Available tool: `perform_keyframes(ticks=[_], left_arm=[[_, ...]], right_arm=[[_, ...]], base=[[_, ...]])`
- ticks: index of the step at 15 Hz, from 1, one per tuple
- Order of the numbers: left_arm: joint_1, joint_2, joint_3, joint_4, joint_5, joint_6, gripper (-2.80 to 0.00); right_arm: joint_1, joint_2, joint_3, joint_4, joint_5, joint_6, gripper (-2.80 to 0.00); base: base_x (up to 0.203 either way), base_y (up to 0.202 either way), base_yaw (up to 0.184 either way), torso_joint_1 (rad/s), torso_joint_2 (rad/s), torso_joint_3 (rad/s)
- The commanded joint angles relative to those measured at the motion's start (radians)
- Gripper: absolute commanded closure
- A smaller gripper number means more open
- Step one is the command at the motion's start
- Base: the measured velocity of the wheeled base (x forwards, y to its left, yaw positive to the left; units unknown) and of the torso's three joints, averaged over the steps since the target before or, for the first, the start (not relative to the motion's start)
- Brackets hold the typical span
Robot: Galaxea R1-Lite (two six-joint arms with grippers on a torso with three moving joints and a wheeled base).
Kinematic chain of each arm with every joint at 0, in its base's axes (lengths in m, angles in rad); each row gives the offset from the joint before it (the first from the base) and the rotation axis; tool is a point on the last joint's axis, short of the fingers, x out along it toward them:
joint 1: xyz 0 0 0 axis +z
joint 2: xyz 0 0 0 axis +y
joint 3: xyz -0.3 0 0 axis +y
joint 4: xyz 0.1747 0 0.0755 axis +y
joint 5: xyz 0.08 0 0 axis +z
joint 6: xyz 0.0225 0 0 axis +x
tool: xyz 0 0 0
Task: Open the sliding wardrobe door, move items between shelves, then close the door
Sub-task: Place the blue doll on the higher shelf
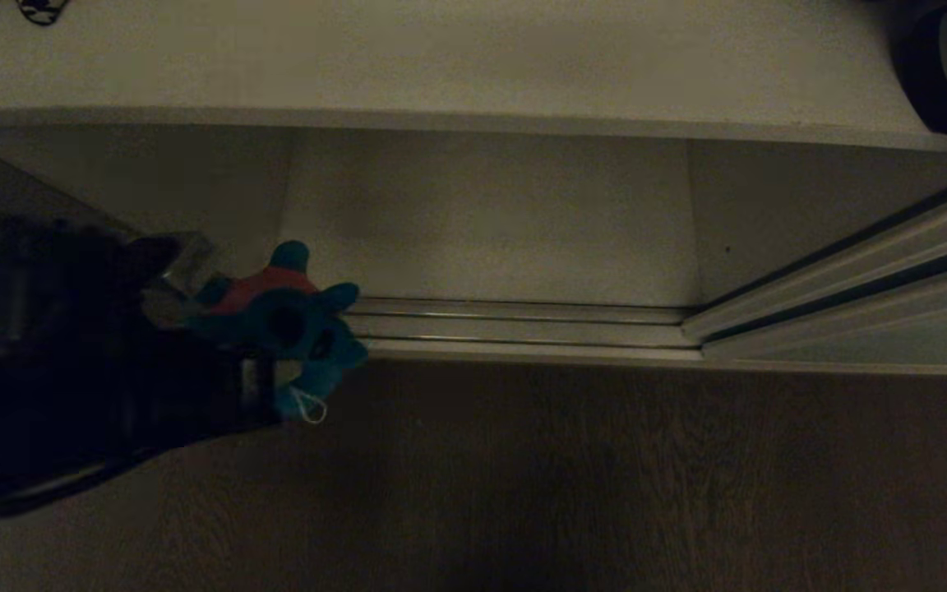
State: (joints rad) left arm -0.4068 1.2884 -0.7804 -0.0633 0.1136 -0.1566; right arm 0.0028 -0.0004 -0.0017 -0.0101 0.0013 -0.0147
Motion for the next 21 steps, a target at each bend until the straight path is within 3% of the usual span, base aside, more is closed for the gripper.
perform_keyframes(ticks=[1,5,8,10,21], left_arm=[[0.006,-0.263,0.099,0.042,-0.002,0.013,0.0],[0.076,-0.559,0.236,0.134,-0.021,0.086,0.0],[0.175,-0.73,0.251,0.208,-0.126,0.118,0.0],[0.216,-0.804,0.245,0.232,-0.159,0.146,0.0],[0.226,-0.871,0.178,0.421,-0.17,0.178,0.0]], right_arm=[[0.0,-0.001,0.0,-0.001,0.0,-0.001,0.0],[0.0,-0.001,0.0,-0.001,0.0,-0.001,0.0],[0.0,-0.001,0.0,-0.001,0.0,-0.001,0.0],[0.0,-0.001,0.0,-0.001,0.0,-0.001,0.0],[0.0,-0.001,0.0,-0.001,0.0,-0.001,0.0]], base=[[0.0,0.0,0.0,0.0,0.0,0.0],[0.0,0.0,0.0,0.0,0.0,0.0],[0.0,0.0,0.0,0.0,0.0,0.0],[0.0,0.0,0.0,0.0,0.0,0.0],[0.0,0.0,0.0,0.0,0.0,0.0]])
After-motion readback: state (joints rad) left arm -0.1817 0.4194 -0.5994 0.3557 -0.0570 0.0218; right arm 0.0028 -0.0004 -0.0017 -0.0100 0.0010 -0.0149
